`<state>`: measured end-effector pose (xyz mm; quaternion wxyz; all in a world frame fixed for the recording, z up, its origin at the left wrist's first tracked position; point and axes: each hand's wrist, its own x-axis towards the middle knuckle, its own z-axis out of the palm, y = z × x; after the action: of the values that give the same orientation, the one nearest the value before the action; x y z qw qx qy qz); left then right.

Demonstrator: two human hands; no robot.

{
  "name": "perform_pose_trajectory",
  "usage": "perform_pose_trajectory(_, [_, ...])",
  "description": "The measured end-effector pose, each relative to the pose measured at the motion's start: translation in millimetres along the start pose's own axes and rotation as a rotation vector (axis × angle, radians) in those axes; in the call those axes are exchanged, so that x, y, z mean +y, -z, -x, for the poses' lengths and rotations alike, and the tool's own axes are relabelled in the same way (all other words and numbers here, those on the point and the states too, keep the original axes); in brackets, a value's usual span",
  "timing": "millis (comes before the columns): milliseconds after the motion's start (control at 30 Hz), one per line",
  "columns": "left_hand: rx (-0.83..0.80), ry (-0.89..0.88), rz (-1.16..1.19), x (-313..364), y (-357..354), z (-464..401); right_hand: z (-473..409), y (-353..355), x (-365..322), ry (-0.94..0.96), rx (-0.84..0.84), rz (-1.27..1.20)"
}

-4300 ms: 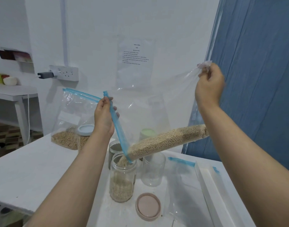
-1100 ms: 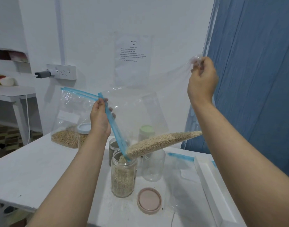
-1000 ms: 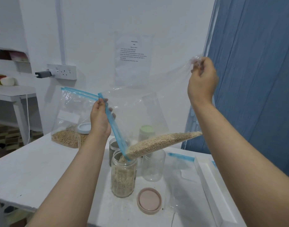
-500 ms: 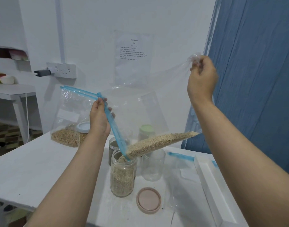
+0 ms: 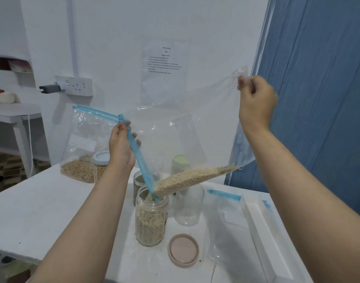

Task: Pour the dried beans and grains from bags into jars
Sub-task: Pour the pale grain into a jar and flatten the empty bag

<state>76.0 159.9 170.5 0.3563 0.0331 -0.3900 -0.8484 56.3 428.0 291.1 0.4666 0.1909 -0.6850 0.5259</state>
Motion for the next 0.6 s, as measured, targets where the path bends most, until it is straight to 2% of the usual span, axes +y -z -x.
perform_pose_trajectory(600, [0.011,0.003,0.013,-4.4,5.6,-6.3,-1.6,-5.2,6.9,0.007,-0.118,-0.001])
